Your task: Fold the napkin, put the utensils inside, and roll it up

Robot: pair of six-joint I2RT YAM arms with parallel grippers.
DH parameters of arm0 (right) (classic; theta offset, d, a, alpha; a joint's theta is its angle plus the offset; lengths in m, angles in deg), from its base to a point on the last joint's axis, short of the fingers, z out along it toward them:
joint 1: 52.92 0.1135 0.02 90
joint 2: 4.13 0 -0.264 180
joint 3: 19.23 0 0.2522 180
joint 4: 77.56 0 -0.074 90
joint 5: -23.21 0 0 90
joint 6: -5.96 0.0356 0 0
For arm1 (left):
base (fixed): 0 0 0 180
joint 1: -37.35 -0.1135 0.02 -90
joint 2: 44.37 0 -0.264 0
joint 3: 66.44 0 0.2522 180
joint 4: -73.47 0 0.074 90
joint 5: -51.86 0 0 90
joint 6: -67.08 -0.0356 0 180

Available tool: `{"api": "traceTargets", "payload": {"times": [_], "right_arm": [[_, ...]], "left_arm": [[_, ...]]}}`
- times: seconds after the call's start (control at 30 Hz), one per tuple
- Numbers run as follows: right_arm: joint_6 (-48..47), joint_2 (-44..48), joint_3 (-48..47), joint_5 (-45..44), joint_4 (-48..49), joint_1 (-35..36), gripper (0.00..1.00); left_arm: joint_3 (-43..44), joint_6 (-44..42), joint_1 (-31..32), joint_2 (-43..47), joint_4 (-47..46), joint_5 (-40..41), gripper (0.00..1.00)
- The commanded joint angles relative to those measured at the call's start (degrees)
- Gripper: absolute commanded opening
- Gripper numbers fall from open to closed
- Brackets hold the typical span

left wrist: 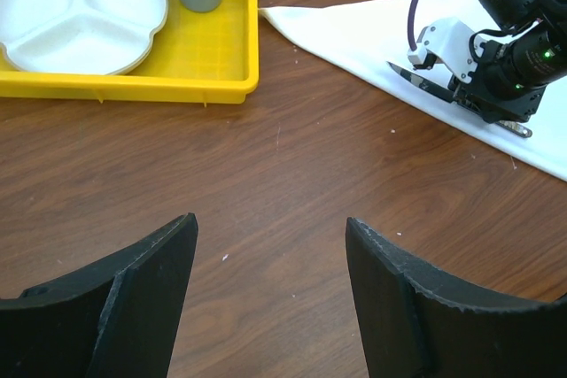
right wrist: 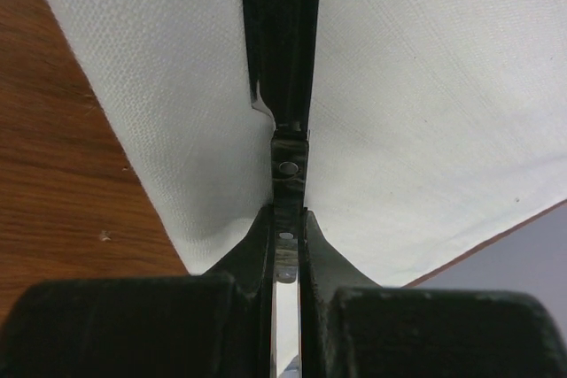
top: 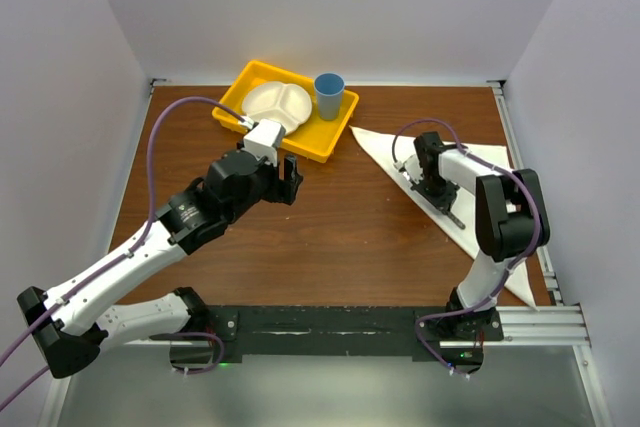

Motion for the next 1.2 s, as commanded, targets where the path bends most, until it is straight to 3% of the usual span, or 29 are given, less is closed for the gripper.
{"api": "traceTargets", "payload": {"times": [0.0,0.13,0.27,0.4,0.5,0.63,0.67,0.7,0.77,0.83,1.0,1.13,1.17], "right_arm": [[-1.9,-2.8,-1.6,-4.0,-2.5,2.0,0.0],[-1.6,-3.1,-1.4,-4.8,-2.0,2.7,0.06],[0.8,-1.5,-1.9,-5.3,-2.2,2.9,0.27],[7.1,2.4,-3.6,-3.8,-5.5,2.9,0.42],[11.1,8.1,-6.2,-2.3,-8.4,2.9,0.47],[20.7,13.3,-13.4,-3.7,-11.1,3.2,0.6],[23.1,14.3,-14.4,-3.3,-11.3,3.3,0.72],[27.0,15.0,-15.4,-2.2,-11.2,3.3,0.98],[34.6,17.4,-15.1,0.7,-10.1,3.3,0.98],[36.5,19.9,-12.6,8.7,-5.9,3.4,0.98],[41.8,26.7,-10.3,14.5,-1.0,3.3,0.98],[47.7,30.4,-6.8,15.0,2.7,3.2,0.98],[50.6,31.0,-6.3,11.7,2.9,3.2,0.98]], "left_arm": [[-0.7,-0.8,0.2,0.9,-2.1,1.0,0.73],[-1.1,-0.8,0.2,0.9,-2.2,1.3,0.73],[-1.1,-0.4,0.2,0.8,-2.0,1.4,0.73],[-0.1,0.9,0.1,-0.2,-1.8,1.1,0.74],[0.9,2.1,-0.5,-1.4,-2.0,-0.2,0.73],[2.3,5.2,-2.6,-4.8,-2.5,-4.3,0.73],[2.7,6.5,-2.8,-7.3,-3.0,-5.4,0.72],[3.5,7.1,-2.8,-8.7,-3.9,-7.9,0.72],[3.9,9.1,-2.8,-13.4,-6.0,-10.3,0.71],[4.9,10.9,-2.8,-18.5,-9.0,-10.9,0.7],[11.1,14.5,-2.6,-30.9,-15.8,-8.5,0.68],[20.8,15.4,-2.2,-45.6,-15.7,-3.9,0.67],[22.5,15.9,-2.0,-47.7,-16.2,-0.7,0.67]]}}
